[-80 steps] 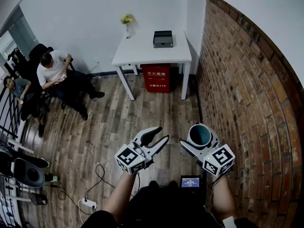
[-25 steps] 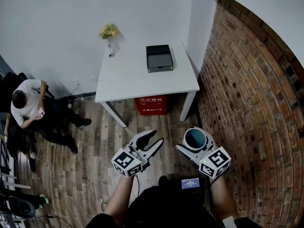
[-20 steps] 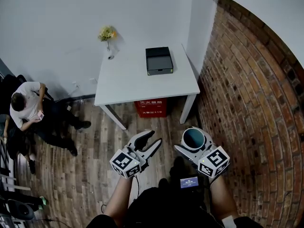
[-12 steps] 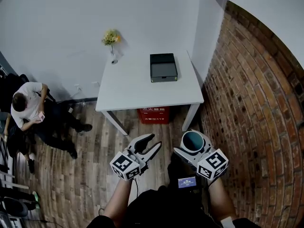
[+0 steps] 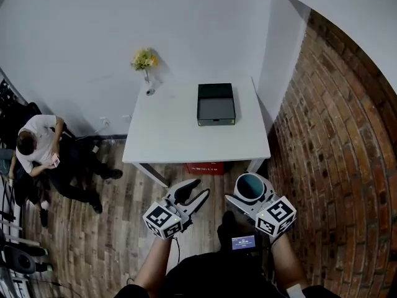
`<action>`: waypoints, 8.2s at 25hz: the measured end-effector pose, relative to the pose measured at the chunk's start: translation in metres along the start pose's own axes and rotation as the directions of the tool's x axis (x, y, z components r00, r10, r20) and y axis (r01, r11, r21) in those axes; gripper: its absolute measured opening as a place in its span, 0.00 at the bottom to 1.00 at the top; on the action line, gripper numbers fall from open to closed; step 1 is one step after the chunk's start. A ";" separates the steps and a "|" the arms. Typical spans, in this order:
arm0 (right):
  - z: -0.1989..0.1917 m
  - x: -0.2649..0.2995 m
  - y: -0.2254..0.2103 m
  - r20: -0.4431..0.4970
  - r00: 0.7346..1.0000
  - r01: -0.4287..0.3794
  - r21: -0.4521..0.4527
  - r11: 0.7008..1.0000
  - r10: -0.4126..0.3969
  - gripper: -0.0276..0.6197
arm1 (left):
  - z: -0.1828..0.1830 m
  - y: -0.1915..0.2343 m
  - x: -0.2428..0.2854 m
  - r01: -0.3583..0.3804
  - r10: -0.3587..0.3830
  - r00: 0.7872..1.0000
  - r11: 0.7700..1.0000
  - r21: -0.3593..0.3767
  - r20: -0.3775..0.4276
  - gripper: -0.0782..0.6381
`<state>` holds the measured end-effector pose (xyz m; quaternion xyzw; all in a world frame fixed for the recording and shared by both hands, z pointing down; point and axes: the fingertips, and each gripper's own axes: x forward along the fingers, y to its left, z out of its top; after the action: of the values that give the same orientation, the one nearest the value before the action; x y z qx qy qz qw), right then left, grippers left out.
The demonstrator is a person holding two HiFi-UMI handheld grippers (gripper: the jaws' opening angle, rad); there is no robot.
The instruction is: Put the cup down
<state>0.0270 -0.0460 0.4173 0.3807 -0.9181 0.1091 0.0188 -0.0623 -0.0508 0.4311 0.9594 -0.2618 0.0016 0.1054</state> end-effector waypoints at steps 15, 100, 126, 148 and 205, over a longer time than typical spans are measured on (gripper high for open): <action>0.045 0.056 -0.127 -0.001 0.998 -0.070 -0.018 0.997 0.070 0.67 | 0.036 0.079 0.117 -0.046 0.046 0.999 0.999 0.014 -0.010 0.35; 0.033 0.338 -0.380 0.035 0.999 0.021 -0.148 0.989 -0.016 0.67 | 0.036 0.306 0.242 -0.020 0.021 1.000 0.999 -0.027 0.009 0.35; 0.021 0.410 -0.454 0.013 0.999 0.047 -0.115 0.992 -0.045 0.67 | 0.016 0.322 0.235 -0.082 0.083 0.996 0.995 -0.052 0.028 0.35; 0.009 0.420 -0.462 -0.019 0.999 0.029 -0.142 0.989 -0.032 0.67 | 0.016 0.329 0.236 -0.094 0.095 0.995 0.994 -0.049 0.017 0.35; 0.053 0.207 -0.217 -0.019 0.997 -0.077 0.018 0.997 0.077 0.45 | 0.054 0.232 0.169 -0.049 0.049 0.999 0.999 -0.002 0.020 0.35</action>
<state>0.0348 -0.3504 0.4298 0.3441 -0.9308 0.1211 0.0202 -0.0356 -0.3417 0.4351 0.9525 -0.2864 -0.0055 0.1033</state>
